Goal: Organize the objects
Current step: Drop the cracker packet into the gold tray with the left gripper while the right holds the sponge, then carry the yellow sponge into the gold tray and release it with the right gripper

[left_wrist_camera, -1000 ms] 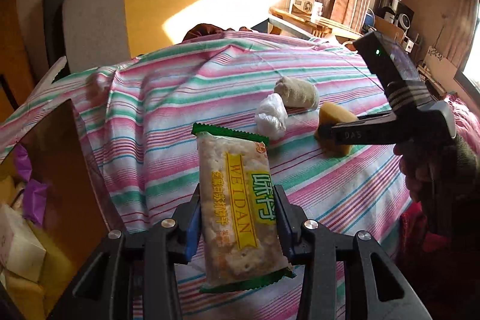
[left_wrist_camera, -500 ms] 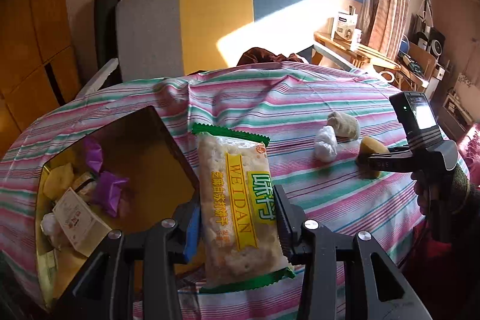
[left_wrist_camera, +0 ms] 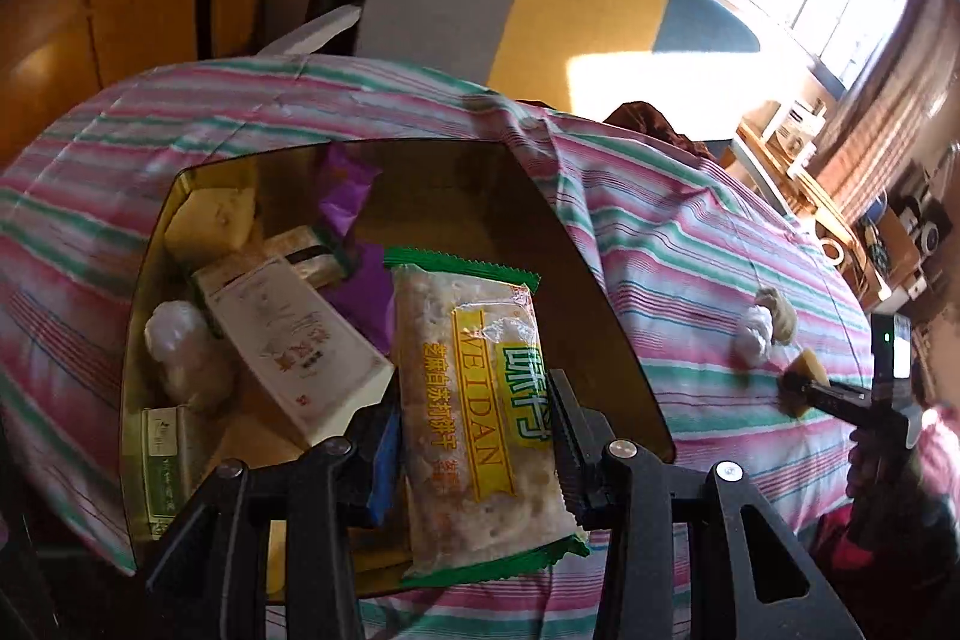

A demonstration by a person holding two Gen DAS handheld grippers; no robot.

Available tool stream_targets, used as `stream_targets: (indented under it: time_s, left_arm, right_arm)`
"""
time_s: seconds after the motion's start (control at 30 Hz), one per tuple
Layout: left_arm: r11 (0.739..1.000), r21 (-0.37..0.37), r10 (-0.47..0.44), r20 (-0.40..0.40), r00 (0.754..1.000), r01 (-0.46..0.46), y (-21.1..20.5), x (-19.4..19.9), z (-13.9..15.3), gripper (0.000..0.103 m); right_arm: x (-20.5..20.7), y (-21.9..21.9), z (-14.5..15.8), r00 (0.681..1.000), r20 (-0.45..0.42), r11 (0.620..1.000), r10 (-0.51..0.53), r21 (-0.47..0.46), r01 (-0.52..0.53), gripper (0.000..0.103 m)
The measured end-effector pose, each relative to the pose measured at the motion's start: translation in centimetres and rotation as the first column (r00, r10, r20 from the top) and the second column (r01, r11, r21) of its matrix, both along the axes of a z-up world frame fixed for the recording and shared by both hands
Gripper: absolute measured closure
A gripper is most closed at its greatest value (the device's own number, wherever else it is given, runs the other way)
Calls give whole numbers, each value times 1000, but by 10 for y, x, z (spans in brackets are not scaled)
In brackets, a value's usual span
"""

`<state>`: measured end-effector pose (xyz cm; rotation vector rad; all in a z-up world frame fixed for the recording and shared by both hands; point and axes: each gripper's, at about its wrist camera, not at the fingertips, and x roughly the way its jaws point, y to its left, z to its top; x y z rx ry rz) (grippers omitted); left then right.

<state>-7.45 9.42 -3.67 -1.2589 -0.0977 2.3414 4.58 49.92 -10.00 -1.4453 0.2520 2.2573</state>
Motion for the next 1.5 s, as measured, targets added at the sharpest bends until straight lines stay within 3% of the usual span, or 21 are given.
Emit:
stream_targets:
  time_s: [0.23,0.43,0.7,0.83,0.9,1.07,1.3,1.5]
  left_arm:
    - [996,50,65,72,995,-68,-10,-49,-1,60]
    - [997,36,59,150,987,-65,26,-95,-20,60]
    - [990,-35,139,216,967,-134,57,-146,-52,60]
    - [986,-91,153,188,970,-138,64,-158,-58,61]
    - [987,-93,150,182,972,-135,64,-158,-57,55]
    - [987,-110,128,104,986,-116,60,-143,-42,55]
    - [983,-158,86,-63,994,-95,48,-89,-11,54]
    - [980,-187,30,-190,981,-66,31,-36,13,53]
  right_arm:
    - [0,-1,0,1000,4,1000,7,6,-7,64]
    - [0,-2,0,1000,5,1000,7,9,-7,64]
    - [0,-1,1,1000,6,1000,7,6,-7,64]
    - [-1,1,2,1000,8,1000,11,8,-11,64]
    - [-1,1,2,1000,8,1000,12,8,-12,64]
    - [-1,0,1,1000,11,1000,15,15,-15,64]
    - [-2,-1,1,1000,12,1000,16,26,-17,64]
    - [-2,-3,1,1000,14,999,17,40,-18,64]
